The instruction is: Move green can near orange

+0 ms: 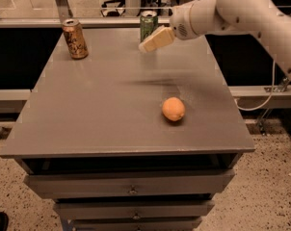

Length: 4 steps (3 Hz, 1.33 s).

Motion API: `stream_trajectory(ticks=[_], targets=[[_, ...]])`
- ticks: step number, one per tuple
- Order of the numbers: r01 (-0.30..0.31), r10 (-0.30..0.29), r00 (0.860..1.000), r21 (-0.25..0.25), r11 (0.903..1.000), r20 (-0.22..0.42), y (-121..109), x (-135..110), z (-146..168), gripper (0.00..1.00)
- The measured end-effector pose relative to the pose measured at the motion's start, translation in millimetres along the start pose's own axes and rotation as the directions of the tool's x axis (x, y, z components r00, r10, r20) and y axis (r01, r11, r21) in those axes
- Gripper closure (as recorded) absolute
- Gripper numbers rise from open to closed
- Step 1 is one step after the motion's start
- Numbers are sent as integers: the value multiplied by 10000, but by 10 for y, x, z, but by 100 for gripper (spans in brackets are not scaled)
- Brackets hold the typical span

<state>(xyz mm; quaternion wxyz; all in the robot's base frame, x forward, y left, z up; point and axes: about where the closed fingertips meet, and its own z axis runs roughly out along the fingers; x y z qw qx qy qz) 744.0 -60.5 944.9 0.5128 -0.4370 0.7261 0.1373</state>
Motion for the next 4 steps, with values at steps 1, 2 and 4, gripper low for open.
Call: stream_trajectory(ticks=[1,2,4], targets=[[-492,445,9961,612,9969,762,-219,7,399,0],[-949,801,9872,1041,9900,1377,-443,6,774,0],[-1518,1285,9755,1239,9806,1785,-735,44,1141,1]])
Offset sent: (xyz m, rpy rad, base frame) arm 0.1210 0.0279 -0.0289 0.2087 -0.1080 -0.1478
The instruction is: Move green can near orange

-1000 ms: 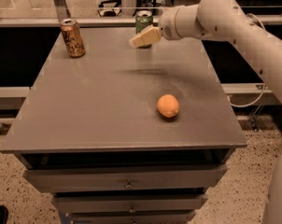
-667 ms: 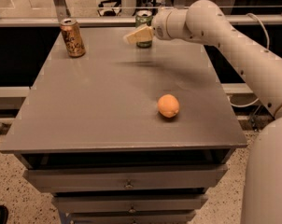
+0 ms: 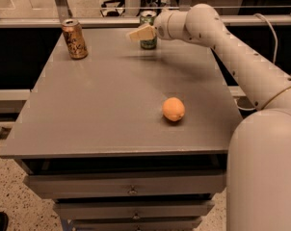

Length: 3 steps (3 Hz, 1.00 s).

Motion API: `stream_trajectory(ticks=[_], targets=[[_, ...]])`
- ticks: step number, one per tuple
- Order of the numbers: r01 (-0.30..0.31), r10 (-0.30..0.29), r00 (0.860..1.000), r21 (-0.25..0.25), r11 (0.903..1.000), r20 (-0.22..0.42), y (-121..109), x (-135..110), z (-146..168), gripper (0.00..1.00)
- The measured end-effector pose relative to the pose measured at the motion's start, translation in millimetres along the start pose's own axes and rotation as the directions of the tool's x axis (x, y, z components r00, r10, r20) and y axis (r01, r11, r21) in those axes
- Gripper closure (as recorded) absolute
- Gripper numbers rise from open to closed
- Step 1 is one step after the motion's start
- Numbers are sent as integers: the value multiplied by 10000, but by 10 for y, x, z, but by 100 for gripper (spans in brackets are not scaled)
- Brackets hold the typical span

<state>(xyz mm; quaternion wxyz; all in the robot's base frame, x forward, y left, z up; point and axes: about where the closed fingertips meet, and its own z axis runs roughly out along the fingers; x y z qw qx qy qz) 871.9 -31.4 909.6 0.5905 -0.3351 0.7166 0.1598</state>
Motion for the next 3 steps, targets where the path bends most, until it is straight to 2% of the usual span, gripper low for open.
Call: stream_trajectory(ticks=[2,3], targets=[[49,-53,10000,630,9980,55,-208,96,-166,49],[46,-66,9994,575,9983,340,-159,12,-333,80]])
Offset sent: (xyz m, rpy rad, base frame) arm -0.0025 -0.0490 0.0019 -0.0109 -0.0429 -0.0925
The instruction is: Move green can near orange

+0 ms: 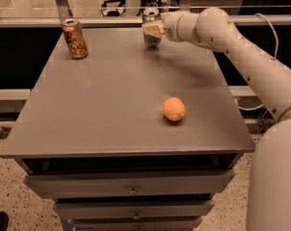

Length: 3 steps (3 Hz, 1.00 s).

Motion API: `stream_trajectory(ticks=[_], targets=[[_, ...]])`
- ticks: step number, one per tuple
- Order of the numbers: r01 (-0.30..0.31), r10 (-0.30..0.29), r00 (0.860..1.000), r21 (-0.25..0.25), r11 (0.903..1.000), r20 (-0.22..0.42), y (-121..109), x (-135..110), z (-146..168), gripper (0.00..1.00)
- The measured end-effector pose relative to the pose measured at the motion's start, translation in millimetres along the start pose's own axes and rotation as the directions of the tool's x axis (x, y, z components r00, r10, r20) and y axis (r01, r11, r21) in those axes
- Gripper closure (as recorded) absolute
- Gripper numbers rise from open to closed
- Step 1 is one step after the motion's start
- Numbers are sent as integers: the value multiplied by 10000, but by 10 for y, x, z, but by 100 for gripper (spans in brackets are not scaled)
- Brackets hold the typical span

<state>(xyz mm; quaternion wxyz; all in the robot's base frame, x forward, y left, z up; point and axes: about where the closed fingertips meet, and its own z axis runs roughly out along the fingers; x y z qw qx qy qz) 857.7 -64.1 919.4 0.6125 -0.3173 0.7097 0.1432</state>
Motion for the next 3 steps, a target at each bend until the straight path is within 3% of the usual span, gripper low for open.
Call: stream_trajectory(ticks=[1,2,3], targets=[[133,-115,9992,-452,9989,388,124,-215,-265,100],[-93,125,9997,-1323,9912,233,312,-245,-954,100],[-609,554,9978,-1737,9829,-360,391,-70,-1451,100]])
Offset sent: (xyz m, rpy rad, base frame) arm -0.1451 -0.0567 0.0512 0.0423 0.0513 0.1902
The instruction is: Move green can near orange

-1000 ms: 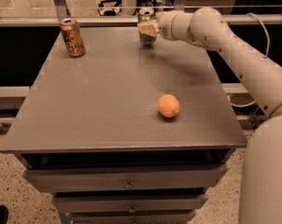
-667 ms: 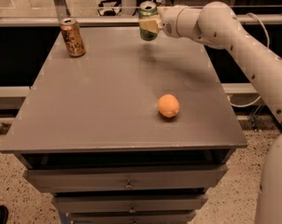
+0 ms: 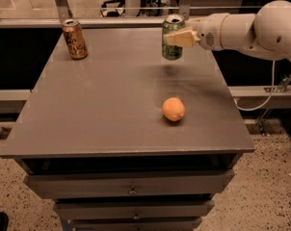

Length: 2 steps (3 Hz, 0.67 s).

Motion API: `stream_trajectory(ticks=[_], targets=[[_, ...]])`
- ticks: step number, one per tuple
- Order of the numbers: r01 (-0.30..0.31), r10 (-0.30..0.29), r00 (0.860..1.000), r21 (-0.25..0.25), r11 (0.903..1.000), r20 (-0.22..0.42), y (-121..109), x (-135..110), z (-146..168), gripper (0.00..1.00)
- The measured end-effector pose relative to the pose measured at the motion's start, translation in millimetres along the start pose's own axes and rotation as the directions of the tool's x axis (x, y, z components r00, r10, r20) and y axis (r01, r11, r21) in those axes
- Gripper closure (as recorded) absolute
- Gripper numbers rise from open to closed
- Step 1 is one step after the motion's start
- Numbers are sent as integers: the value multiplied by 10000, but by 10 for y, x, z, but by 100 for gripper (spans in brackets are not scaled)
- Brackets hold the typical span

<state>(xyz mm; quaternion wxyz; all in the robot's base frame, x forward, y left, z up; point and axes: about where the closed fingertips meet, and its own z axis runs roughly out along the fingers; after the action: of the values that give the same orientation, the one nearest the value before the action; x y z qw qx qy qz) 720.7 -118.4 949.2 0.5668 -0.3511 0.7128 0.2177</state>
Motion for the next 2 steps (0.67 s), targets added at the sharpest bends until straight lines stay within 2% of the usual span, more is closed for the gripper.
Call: stream_trajectory(ticks=[1,2], targets=[[-810,814,9956,104,9967,-464,144,328,-582,100],[-1186,1193,9899,137,9928,-764,214,530,-849,100]])
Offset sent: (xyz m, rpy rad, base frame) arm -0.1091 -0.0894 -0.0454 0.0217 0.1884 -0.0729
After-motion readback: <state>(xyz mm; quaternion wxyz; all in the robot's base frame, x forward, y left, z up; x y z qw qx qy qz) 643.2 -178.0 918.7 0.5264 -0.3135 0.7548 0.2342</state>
